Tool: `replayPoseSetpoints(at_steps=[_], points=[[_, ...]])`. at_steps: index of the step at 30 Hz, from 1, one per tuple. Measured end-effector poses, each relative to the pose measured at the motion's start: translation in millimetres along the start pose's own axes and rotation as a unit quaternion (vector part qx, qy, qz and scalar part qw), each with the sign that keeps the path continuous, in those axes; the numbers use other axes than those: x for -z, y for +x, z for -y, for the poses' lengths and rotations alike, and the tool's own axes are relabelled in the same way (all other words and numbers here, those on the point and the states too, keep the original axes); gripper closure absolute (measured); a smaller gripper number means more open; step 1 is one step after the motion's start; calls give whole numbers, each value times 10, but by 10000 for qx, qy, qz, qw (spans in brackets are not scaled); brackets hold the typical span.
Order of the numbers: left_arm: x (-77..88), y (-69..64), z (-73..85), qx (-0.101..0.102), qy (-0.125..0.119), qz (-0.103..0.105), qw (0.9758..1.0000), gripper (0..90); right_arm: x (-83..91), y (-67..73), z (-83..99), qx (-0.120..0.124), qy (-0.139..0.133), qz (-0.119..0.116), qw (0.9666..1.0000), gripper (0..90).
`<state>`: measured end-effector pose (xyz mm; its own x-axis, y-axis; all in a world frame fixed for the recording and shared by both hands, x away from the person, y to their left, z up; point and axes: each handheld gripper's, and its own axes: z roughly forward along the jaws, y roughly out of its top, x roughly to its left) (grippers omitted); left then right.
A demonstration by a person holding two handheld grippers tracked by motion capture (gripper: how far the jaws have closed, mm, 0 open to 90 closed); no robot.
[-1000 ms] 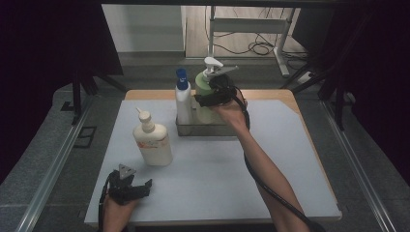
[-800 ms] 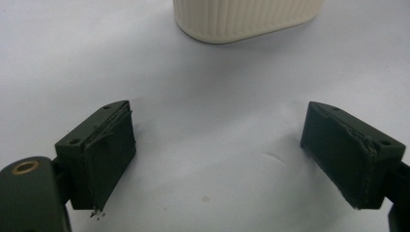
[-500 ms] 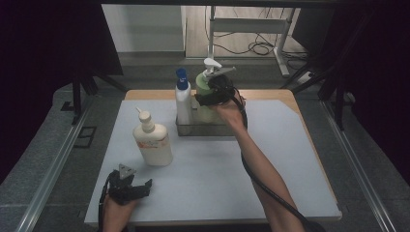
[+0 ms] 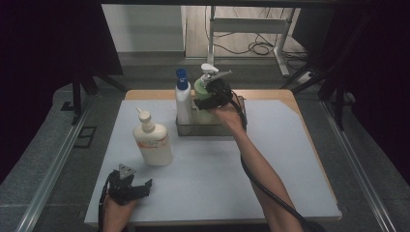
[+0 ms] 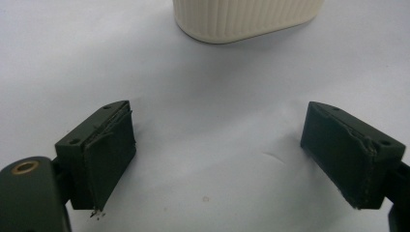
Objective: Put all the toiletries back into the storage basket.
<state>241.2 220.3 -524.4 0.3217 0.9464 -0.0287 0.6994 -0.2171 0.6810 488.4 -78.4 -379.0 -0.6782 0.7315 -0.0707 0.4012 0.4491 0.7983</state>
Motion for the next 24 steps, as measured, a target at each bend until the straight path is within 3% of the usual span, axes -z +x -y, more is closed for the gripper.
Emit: replayPoseSetpoints(at_steps=[24], points=[[1, 1, 0, -1, 4, 4, 10000, 118, -175, 24, 174, -38, 368, -188, 9991, 125]])
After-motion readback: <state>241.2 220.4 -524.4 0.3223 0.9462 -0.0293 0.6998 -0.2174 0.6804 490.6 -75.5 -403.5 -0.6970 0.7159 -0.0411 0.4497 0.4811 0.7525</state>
